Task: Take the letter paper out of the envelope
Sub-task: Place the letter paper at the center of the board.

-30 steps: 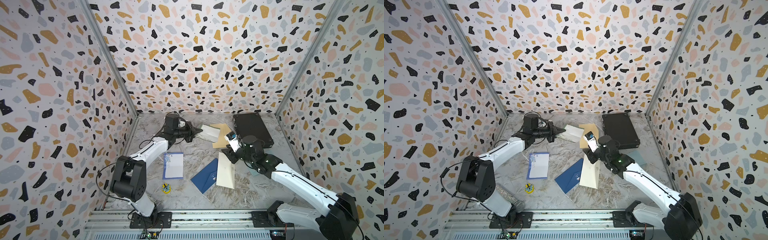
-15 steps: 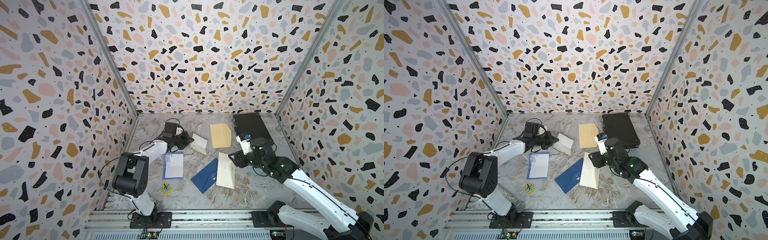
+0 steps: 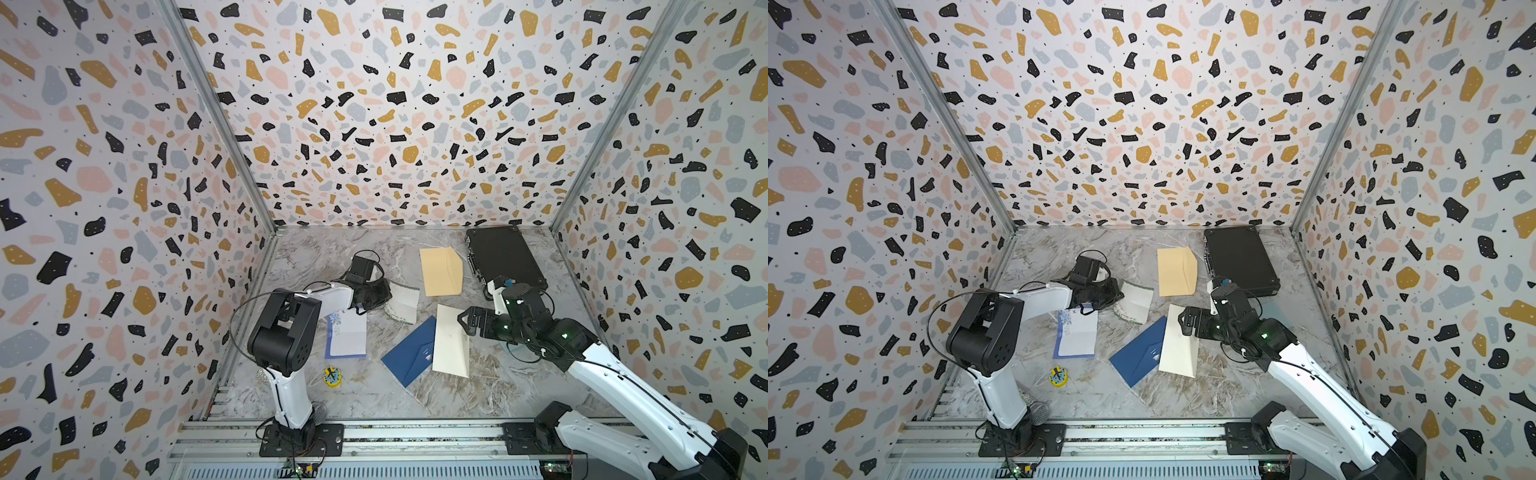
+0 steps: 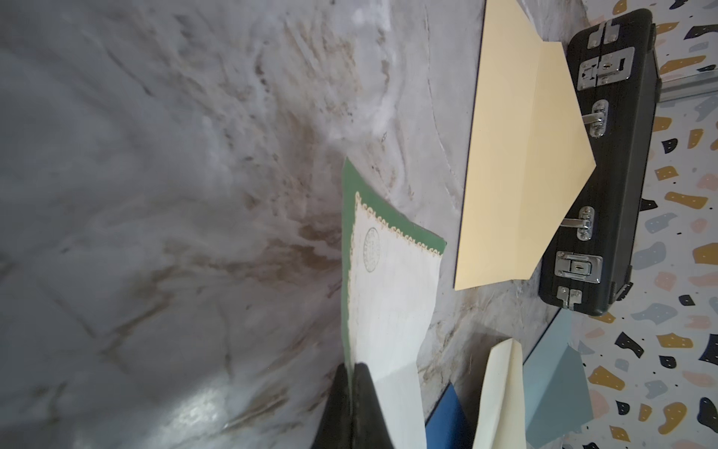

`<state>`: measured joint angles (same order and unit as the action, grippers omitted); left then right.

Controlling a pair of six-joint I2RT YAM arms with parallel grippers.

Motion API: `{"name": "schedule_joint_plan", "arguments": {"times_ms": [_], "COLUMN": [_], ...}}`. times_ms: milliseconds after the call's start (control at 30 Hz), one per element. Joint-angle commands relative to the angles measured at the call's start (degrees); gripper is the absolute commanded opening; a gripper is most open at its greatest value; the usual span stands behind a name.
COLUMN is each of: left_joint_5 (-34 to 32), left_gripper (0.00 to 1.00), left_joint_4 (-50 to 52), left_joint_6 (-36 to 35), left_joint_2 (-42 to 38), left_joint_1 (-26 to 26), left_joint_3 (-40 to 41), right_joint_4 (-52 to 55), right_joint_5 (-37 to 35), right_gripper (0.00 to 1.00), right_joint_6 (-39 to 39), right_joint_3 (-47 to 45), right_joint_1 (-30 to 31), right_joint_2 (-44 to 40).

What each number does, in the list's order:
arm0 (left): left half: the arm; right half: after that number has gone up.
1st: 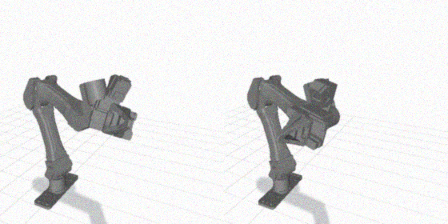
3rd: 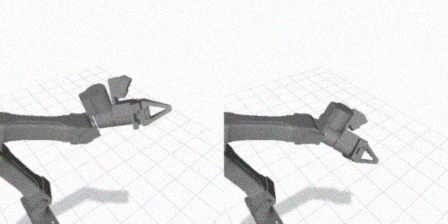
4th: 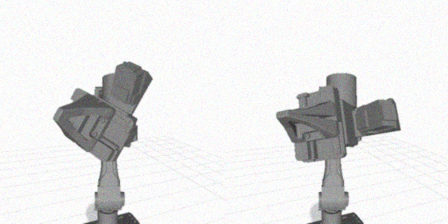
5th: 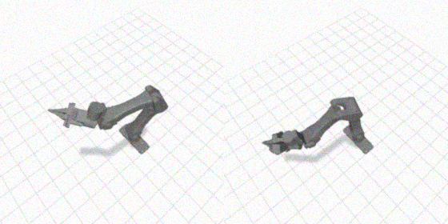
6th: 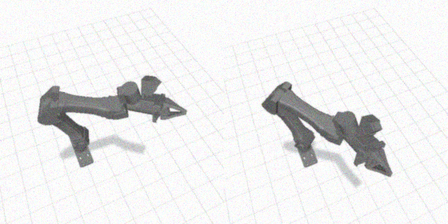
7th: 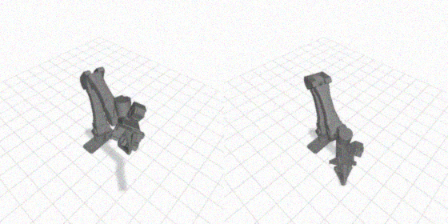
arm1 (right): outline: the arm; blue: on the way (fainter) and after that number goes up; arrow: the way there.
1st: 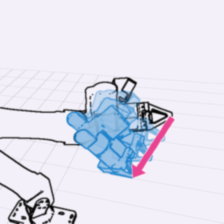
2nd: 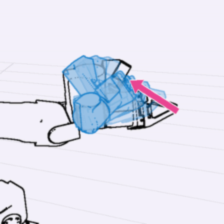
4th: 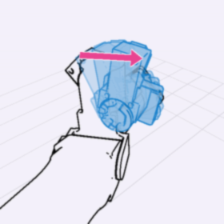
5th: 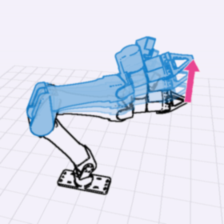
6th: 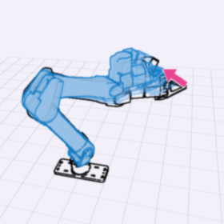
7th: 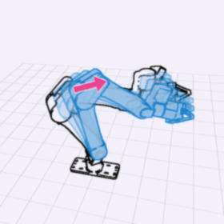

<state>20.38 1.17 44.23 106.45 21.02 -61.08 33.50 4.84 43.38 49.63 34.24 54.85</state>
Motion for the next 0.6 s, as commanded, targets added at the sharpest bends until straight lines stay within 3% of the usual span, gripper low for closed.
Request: {"name": "schedule_joint_plan", "arguments": {"times_ms": [0, 133, 200, 367, 467, 567], "left_joint_5": [-3.97, -7.51, -8.46, -10.57, -10.71, -9.45], "left_gripper": [0.0, 0.0, 0.0, 0.0, 0.0, 0.1], "left_joint_4": [-1.43, 0.08, 0.76, 0.18, 1.61, 2.08], "left_joint_6": [-2.22, -3.3, -3.4, -2.9, -3.51, -2.8], "left_joint_2": [0.17, -0.58, -0.79, -2.69, -2.74, -3.07], "left_joint_1": [1.0, 1.89, 2.1, 2.2, 2.17, 2.15], "left_joint_3": [1.32, 1.93, 2.14, 4.11, 3.7, 3.69], "right_joint_4": [2.23, -1.99, -1.93, 7.68, 9.65, 8.78], "right_joint_5": [-1.12, -1.59, -0.83, 1.19, -1.84, -3.46], "right_gripper": [1.0, 0.99, 0.94, 0.79, 0.73, 0.66], "right_joint_6": [5.41, 3.88, 2.91, 0.12, 1.09, 2.54], "right_joint_3": [-1.3, -4.38, -4.26, 1.97, 2.69, 2.58], "right_joint_1": [-2.48, -3.18, -3.52, -3.48, -2.64, -2.15], "right_joint_2": [0.14, -3.33, -2.98, 7.47, 10.09, 10.8]}}
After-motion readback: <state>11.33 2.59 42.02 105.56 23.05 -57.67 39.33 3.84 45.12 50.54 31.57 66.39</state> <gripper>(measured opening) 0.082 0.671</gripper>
